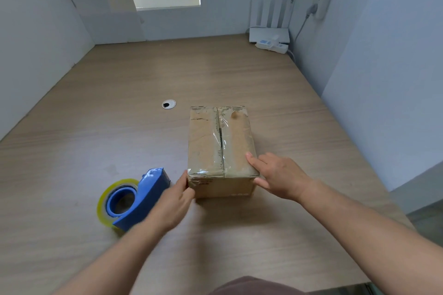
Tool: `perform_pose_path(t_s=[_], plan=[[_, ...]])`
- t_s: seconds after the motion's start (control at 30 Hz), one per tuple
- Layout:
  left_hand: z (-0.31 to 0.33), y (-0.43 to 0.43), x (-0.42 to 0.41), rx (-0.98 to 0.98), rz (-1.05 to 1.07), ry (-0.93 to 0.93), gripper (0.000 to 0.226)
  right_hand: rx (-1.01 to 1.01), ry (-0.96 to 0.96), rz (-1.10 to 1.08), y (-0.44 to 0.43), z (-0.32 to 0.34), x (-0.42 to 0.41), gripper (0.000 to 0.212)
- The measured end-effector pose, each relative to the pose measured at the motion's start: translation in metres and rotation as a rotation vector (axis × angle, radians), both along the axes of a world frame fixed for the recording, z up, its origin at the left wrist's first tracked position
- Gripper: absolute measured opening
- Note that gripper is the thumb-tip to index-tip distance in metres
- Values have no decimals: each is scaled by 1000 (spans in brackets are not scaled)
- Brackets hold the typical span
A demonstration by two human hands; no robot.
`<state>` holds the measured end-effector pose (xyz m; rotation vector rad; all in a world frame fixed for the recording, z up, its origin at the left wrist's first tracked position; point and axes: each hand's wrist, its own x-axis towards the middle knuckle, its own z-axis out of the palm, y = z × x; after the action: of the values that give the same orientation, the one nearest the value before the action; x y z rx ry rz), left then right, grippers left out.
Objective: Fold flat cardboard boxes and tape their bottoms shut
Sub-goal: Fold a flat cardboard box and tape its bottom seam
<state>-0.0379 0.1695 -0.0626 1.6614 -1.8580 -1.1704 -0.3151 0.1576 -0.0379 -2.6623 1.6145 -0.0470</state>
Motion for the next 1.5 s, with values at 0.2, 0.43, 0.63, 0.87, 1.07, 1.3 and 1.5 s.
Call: perform_pose_path(t_s=[0.2,0.43,0.63,0.87,1.07,1.3,1.5], plan=[[22,-36,24,-169,-321,-490,63,49,57,-3,-15,-3,0,70],[9,-37,13,-300,-183,-545,47,18,-17,64,-13,1,4,68],[0,-35,8,-326,-106,-444,41,64,-2,-7,-17,-7,5,67],[15,-14,-2,-254,-248,-301,77,78,-102,-190,-33,7,-27,50],[31,-80,0,-335,249,-193,60,69,-193,-521,-34,18,-16,61],[30,-140,-2,-126,167,-360,85,277,-242,-613,-22,1,27,100],[33,-139,-1,12,198,-518,89,265,-235,-674,-37,4,7,107]])
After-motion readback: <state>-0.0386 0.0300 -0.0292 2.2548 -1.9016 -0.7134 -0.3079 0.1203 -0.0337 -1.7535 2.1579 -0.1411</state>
